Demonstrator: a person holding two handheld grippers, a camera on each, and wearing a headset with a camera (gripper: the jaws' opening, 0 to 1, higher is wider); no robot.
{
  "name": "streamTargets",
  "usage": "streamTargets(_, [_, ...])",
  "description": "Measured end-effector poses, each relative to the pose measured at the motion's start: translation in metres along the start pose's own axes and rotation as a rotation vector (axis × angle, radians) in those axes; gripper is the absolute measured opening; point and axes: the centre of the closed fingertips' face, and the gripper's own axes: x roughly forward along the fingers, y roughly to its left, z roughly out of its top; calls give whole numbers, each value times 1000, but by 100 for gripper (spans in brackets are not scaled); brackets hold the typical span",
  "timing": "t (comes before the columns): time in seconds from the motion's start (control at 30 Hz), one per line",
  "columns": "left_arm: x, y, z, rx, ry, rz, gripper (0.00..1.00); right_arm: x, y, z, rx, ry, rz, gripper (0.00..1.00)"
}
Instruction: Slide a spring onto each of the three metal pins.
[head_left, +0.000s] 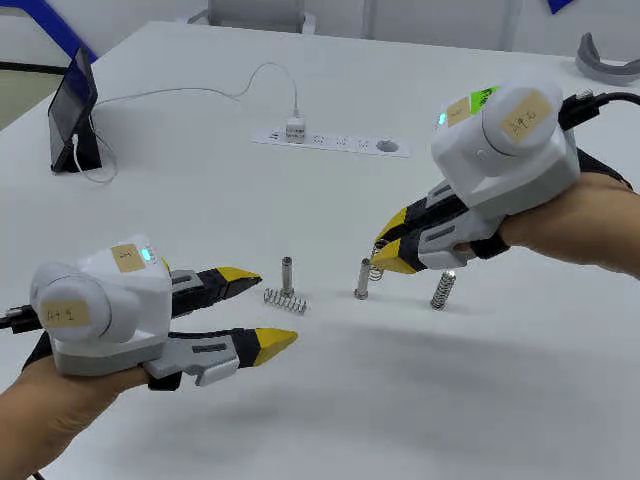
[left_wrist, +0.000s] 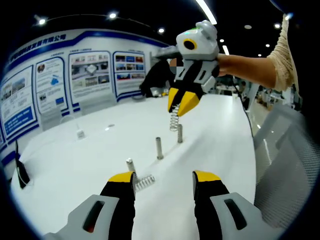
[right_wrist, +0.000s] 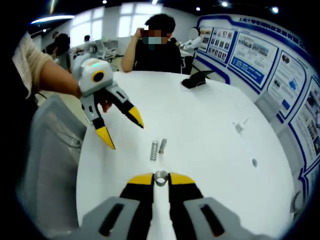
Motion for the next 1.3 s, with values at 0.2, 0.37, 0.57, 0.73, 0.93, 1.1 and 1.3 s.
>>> streamTargets(0.2, [-3,2,-2,-7,2,9,49,5,-14,1,19,-8,-31,12])
streamTargets(0.37, [-4,2,-3,-8,7,13,51,11,-26,-2,43,-5,-45,12])
streamTargets(0.57, [-5,4,-4,-13,9,21,53,20,-32,-6,66,6,-38,12])
streamTargets(0.73, [-6,6,-4,-18,8,28,55,27,-33,-9,77,18,-29,12])
streamTargets(0.93, [-7,6,-6,-21,12,31,56,30,-34,-12,90,25,-21,12])
streamTargets(1.1, [-8,6,-7,-23,15,31,56,33,-33,-15,89,38,-17,12])
streamTargets(1.3, [-8,7,-8,-25,13,34,56,38,-34,-19,99,48,-11,12])
